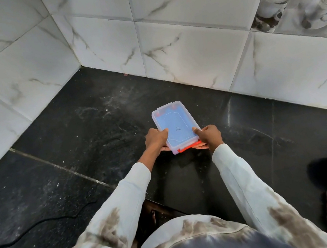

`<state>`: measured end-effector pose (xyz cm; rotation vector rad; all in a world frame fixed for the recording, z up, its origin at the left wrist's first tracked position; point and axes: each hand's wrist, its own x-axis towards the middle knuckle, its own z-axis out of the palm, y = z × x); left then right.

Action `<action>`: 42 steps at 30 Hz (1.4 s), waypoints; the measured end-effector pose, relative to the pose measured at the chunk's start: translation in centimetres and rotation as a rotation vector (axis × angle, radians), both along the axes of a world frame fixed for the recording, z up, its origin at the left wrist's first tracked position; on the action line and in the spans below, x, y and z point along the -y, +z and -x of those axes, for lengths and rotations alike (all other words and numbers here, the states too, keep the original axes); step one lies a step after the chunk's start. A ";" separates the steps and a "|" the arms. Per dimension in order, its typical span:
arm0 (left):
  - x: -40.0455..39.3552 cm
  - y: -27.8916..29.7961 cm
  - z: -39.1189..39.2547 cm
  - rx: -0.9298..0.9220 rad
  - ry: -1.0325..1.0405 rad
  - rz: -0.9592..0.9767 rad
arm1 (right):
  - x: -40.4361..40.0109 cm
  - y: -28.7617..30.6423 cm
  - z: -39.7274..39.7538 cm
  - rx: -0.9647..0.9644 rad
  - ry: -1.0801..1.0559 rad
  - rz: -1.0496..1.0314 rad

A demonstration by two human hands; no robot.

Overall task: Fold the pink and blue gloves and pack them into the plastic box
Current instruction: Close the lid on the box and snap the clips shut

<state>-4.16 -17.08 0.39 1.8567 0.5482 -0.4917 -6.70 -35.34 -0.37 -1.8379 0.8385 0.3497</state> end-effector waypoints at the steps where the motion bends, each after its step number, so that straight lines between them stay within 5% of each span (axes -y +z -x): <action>1: 0.0 0.0 0.0 0.001 0.000 -0.002 | -0.1 0.3 -0.1 -0.010 0.021 0.031; 15: -0.2 0.0 0.1 0.079 -0.065 -0.083 | -1.9 1.5 -1.3 -0.065 0.073 0.216; 21: -0.4 0.0 0.1 0.087 -0.090 -0.059 | -0.9 2.4 -2.6 -0.071 -0.004 0.060; 25: -0.7 0.5 -0.1 0.046 -0.106 0.003 | -0.9 2.6 -2.3 -0.072 0.154 0.259; 31: -3.2 0.3 -0.8 0.087 -0.427 -0.198 | -3.0 1.6 -2.4 0.027 0.211 0.422; 42: -5.7 0.0 -0.9 0.220 -0.681 -0.332 | -2.0 -1.3 -2.7 0.083 0.039 0.070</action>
